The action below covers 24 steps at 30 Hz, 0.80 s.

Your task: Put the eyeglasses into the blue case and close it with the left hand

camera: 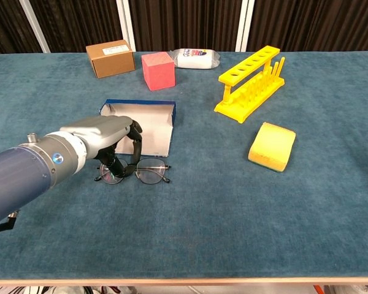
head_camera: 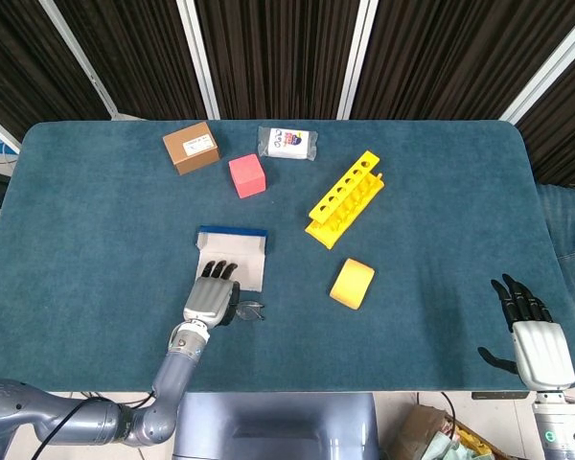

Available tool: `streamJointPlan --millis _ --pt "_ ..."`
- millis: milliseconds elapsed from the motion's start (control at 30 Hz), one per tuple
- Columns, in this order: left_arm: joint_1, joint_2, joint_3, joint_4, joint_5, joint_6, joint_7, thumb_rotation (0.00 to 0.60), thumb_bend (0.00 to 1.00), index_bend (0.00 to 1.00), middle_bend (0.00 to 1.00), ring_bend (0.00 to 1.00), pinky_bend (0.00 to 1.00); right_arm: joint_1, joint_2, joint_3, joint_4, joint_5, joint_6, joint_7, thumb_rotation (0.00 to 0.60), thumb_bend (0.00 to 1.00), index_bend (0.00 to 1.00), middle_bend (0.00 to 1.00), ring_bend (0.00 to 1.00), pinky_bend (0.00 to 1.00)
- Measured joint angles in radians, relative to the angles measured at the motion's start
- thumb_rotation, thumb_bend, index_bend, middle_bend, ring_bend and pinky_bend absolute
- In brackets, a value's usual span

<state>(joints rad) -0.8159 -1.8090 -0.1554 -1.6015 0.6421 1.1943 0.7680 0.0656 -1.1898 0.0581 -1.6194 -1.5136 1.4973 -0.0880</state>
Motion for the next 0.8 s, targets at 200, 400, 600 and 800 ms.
streamJointPlan --millis 200,400,600,800 --pt "0.004 0.001 -0.001 -0.002 0.007 0.004 0.004 0.600 0.38 0.54 0.11 0.00 0.00 0.000 0.000 -0.001 -0.001 0.000 -0.001 -0.001 0.600 0.16 0.00 0.00 0.09 0.19" --pt "0.007 0.003 -0.001 0.000 -0.001 -0.001 0.010 0.600 0.39 0.55 0.12 0.00 0.00 0.000 0.000 0.000 -0.001 0.002 -0.002 0.000 0.600 0.16 0.00 0.00 0.09 0.19" --pt "0.008 0.002 -0.003 -0.001 0.006 0.001 0.014 0.600 0.41 0.56 0.13 0.00 0.00 0.001 0.000 0.000 -0.002 0.002 -0.003 0.000 0.600 0.16 0.00 0.00 0.09 0.19" --pt "0.012 0.003 -0.002 -0.002 0.013 0.010 0.020 0.600 0.42 0.57 0.13 0.00 0.00 0.000 0.000 0.001 -0.003 0.005 -0.003 0.002 0.600 0.16 0.00 0.00 0.09 0.19"
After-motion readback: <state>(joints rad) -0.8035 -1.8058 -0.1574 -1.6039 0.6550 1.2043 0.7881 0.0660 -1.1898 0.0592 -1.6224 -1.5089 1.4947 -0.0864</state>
